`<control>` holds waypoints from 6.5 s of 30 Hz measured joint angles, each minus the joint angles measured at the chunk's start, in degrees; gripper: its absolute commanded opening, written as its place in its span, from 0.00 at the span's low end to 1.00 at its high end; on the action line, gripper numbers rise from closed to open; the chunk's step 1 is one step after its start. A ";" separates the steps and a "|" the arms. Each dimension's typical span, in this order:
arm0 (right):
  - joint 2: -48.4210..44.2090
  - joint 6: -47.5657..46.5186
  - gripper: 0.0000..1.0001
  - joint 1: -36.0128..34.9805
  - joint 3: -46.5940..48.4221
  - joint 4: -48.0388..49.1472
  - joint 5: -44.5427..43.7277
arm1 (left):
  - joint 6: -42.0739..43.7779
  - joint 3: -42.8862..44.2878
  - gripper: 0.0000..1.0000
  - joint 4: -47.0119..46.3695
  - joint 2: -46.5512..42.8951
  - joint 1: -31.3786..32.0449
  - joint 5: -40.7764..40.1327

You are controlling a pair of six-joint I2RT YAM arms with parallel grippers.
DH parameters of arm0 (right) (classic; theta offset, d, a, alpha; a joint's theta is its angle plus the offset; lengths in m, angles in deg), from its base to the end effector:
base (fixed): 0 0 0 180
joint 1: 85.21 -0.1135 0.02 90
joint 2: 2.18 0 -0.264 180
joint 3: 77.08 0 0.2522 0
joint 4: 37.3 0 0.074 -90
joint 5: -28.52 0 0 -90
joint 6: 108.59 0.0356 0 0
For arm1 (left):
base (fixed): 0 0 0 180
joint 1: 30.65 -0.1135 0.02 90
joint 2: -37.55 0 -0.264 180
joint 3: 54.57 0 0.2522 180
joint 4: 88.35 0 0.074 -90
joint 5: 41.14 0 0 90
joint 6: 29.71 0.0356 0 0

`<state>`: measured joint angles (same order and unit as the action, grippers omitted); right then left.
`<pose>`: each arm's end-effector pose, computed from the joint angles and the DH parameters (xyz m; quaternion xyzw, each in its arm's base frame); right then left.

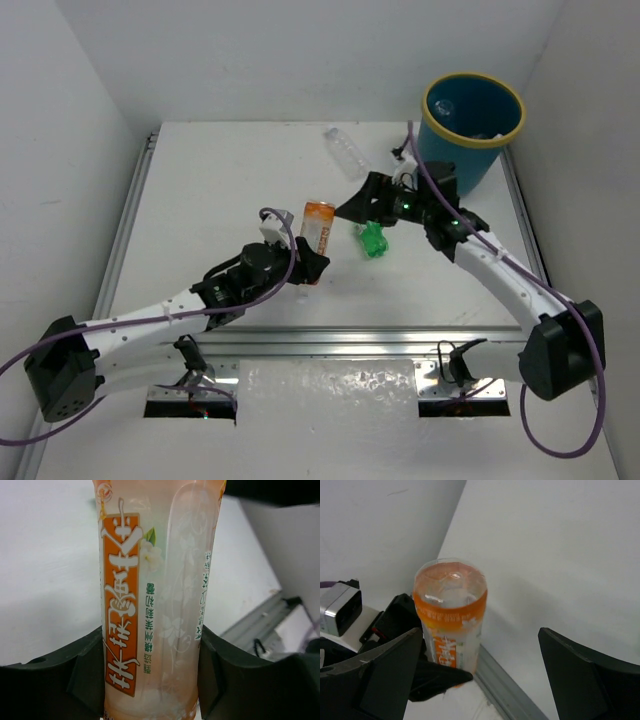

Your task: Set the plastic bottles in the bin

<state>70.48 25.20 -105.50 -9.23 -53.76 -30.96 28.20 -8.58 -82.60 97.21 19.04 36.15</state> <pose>0.2659 0.1176 0.3064 0.0167 0.8099 0.4731 0.3464 0.1575 -0.1736 0.2456 0.0609 0.8115 -0.3076 0.4932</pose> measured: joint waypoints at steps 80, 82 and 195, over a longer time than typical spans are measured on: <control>-16.44 -17.77 0.99 10.97 11.34 -26.47 -37.24 | -17.09 74.01 0.00 43.89 72.19 2.01 -16.65; -16.98 -17.11 0.99 10.99 9.03 -25.18 -33.94 | -15.39 62.34 0.00 38.69 65.57 2.82 -17.16; -35.43 -11.52 0.99 3.43 -2.71 -27.04 -32.83 | 3.76 99.67 0.95 21.92 85.18 -7.98 -27.54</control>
<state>35.05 13.69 -102.07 -11.94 -80.79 -63.79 31.96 91.08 -60.68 182.39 11.06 8.61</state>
